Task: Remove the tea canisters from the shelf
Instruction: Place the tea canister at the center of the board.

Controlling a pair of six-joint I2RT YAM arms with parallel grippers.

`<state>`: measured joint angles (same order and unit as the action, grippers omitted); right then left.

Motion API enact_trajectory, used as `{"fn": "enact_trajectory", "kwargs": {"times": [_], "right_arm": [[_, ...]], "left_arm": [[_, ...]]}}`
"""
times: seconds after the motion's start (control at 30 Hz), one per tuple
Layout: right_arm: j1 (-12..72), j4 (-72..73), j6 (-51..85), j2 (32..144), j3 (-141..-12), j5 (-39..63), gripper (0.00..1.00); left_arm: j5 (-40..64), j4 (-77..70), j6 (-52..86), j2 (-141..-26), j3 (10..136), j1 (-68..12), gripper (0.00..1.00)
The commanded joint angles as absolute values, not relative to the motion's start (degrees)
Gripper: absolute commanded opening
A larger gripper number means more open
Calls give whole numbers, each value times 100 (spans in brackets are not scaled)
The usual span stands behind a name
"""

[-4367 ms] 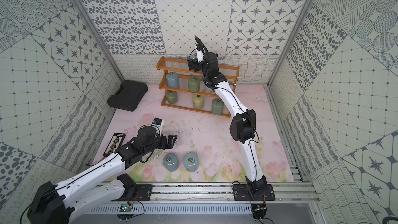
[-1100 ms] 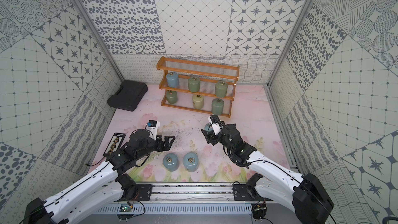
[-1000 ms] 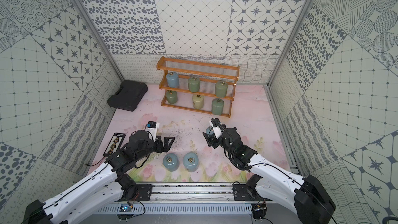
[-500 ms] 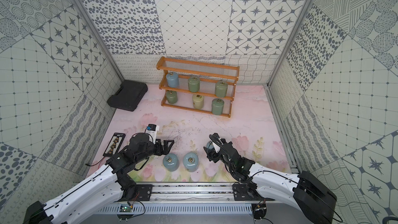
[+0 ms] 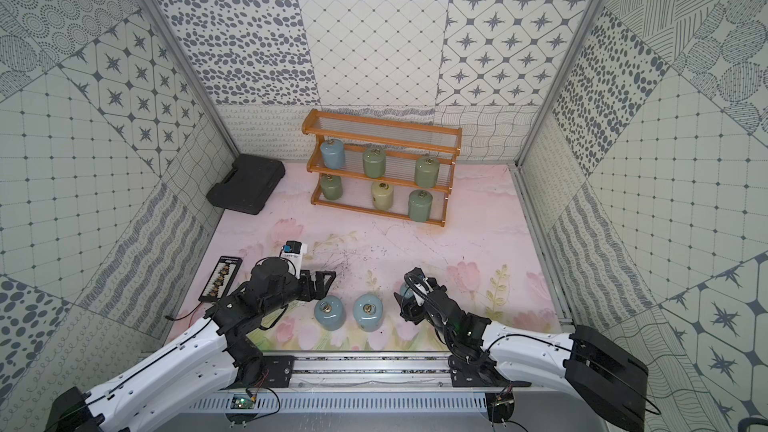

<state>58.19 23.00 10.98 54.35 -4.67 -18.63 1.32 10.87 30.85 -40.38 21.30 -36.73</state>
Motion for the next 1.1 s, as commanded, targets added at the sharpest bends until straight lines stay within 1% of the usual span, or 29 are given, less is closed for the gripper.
{"fn": "enact_trajectory", "kwargs": {"times": [0.0,0.43,0.6,0.77,1.07], "right_arm": [[5898,3107,1219,5286,-448,-2008,69],[6263,3172,1404,5455,-282,-2087,71],[6415,3184,1579,5455,-149,-2247,74],[6467,3096,1652,5440,-109,-2323,81],[6513,3050,1760,5416,-70,-2390,85]], "left_arm": [[177,956,3145,-4023,2128,-3650,100],[185,965,3182,-3998,2132,-3650,100],[183,975,3190,-3992,2137,-3660,100],[185,981,3198,-3999,2142,-3656,100],[162,1072,3208,-3946,2156,-3656,100]]}}
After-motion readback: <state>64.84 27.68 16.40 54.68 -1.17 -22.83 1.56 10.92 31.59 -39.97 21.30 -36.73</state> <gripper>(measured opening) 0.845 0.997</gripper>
